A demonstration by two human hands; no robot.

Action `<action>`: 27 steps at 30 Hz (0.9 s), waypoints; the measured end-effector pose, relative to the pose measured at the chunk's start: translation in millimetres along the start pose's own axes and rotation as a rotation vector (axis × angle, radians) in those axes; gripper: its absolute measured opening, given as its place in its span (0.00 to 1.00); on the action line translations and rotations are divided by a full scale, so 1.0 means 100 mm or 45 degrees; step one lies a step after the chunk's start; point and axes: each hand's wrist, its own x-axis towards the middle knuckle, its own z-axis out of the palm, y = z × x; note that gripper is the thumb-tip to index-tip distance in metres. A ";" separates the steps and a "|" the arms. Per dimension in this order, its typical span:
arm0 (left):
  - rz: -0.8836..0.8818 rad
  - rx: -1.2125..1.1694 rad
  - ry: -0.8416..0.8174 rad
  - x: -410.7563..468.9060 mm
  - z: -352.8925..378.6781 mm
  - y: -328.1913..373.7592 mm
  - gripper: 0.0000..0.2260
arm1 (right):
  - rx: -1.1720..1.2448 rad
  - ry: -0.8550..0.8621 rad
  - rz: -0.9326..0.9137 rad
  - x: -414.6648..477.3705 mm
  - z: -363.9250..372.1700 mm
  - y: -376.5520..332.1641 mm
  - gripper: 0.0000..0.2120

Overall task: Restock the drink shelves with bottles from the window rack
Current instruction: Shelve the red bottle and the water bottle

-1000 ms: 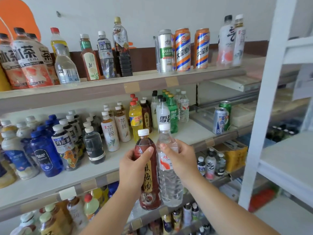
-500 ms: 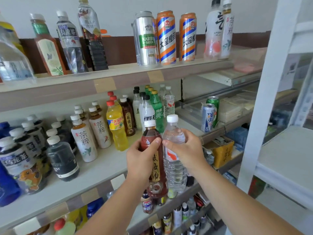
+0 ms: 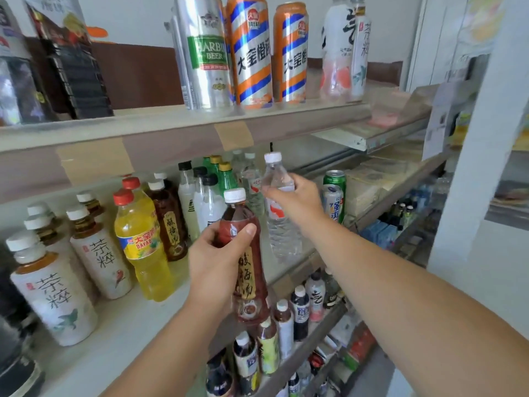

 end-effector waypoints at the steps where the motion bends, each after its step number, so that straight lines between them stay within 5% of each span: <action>1: 0.003 -0.001 0.010 0.05 0.00 0.01 0.07 | -0.017 -0.024 0.019 0.13 0.05 0.05 0.13; 9: 0.104 0.018 0.059 0.41 0.12 0.10 0.12 | -0.035 -0.202 0.141 0.86 0.38 0.41 0.12; 14: 0.159 0.041 0.047 0.48 0.16 0.11 0.17 | -0.088 -0.166 0.091 1.19 0.51 0.50 0.15; 18: 0.179 0.130 0.075 0.52 0.13 0.07 0.20 | -0.173 -0.128 0.049 1.38 0.59 0.59 0.28; 23: 0.191 0.131 0.121 0.55 0.05 0.00 0.18 | -0.172 -0.097 0.023 1.47 0.62 0.67 0.20; 27: 0.186 0.124 0.183 0.57 0.01 -0.02 0.22 | -0.129 -0.115 0.028 1.45 0.63 0.67 0.26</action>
